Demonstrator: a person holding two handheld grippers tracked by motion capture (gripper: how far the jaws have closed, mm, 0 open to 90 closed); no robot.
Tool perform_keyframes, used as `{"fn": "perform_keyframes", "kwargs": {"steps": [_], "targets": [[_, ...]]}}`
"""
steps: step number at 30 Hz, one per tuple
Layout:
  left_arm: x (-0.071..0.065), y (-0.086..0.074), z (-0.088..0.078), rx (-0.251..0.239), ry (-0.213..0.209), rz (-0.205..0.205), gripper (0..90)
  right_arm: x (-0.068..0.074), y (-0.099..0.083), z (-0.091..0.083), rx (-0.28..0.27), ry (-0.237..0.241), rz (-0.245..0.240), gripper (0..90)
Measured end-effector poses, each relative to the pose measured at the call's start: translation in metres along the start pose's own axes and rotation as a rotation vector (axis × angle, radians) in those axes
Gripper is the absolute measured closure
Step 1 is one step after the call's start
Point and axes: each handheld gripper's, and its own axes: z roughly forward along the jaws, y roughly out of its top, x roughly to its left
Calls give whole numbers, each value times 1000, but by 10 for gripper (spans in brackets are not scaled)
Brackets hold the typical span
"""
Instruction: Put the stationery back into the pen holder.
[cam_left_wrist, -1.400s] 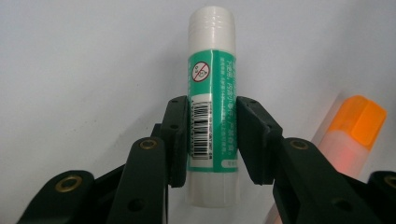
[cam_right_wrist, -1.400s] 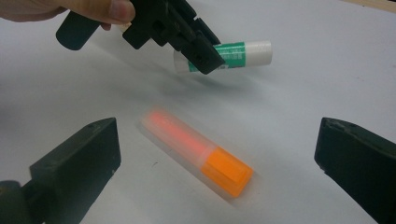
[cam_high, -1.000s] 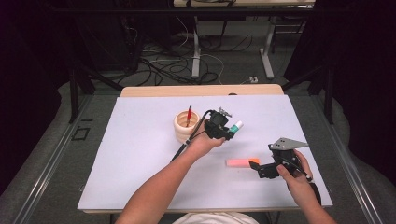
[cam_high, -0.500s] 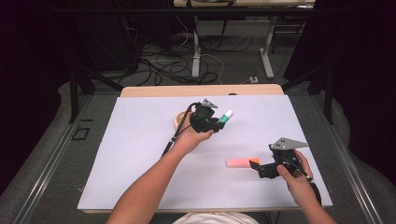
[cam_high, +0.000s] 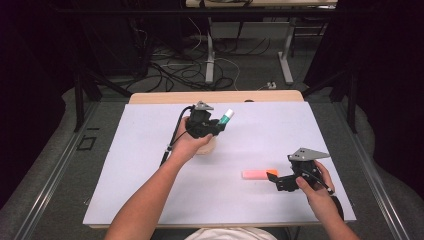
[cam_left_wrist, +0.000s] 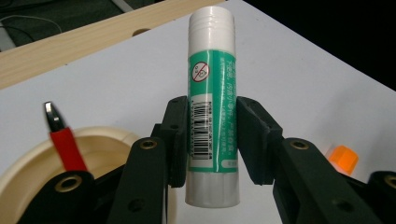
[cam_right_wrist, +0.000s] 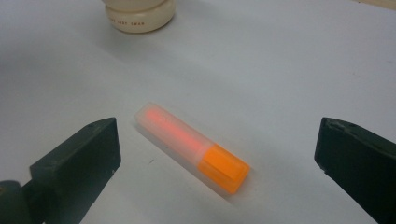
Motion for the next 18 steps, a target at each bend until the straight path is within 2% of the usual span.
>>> {"fn": "perform_keyframes", "kwargs": {"steps": [6,8,9,10,17,18], "targets": [[12,-5,-9,-11,19,-9,658,0,0,1,-3,-3,2,1],[14,-6,-10,-33,22,-16,658,0,-1,2,-13,-3,1,1],[16,-6,-12,-25,26,-10,658,1,-1,2,-12,-2,2,1],[17,-7,-12,-39,28,-22,658,1,-1,2,-9,-5,4,1],[27,-13,-11,-36,46,-15,658,1,-1,3,-9,3,9,1],[28,-14,-10,-31,46,-24,658,1,-1,3,-9,3,9,1]]}}
